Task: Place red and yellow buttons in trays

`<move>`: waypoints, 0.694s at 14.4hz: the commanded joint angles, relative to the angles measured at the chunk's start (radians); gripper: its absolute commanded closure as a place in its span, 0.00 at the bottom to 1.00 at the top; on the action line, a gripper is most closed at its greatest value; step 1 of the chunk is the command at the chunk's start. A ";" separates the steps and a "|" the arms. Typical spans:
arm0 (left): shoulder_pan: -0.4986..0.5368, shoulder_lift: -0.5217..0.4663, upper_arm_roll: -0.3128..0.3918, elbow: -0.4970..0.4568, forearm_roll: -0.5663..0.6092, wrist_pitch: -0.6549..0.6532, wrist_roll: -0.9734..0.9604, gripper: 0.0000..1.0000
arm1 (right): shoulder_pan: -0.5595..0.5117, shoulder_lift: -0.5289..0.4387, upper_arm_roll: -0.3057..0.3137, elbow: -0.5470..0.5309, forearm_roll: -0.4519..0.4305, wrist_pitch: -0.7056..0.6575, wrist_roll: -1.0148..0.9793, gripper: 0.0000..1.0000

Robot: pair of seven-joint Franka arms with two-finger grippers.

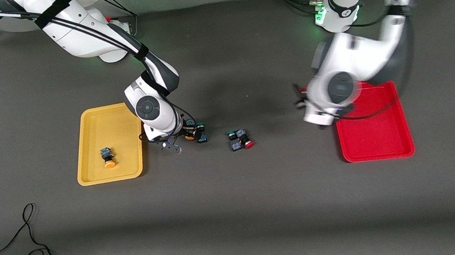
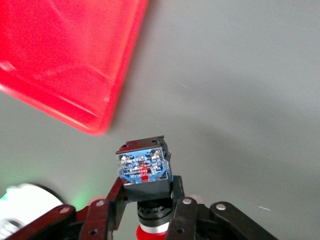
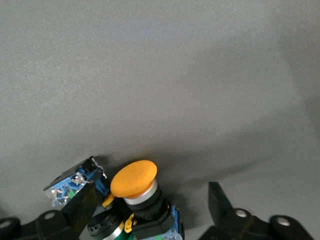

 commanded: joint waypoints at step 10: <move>0.089 -0.007 0.114 -0.281 0.053 0.334 0.412 0.00 | -0.001 0.003 -0.011 0.006 -0.032 0.021 0.028 1.00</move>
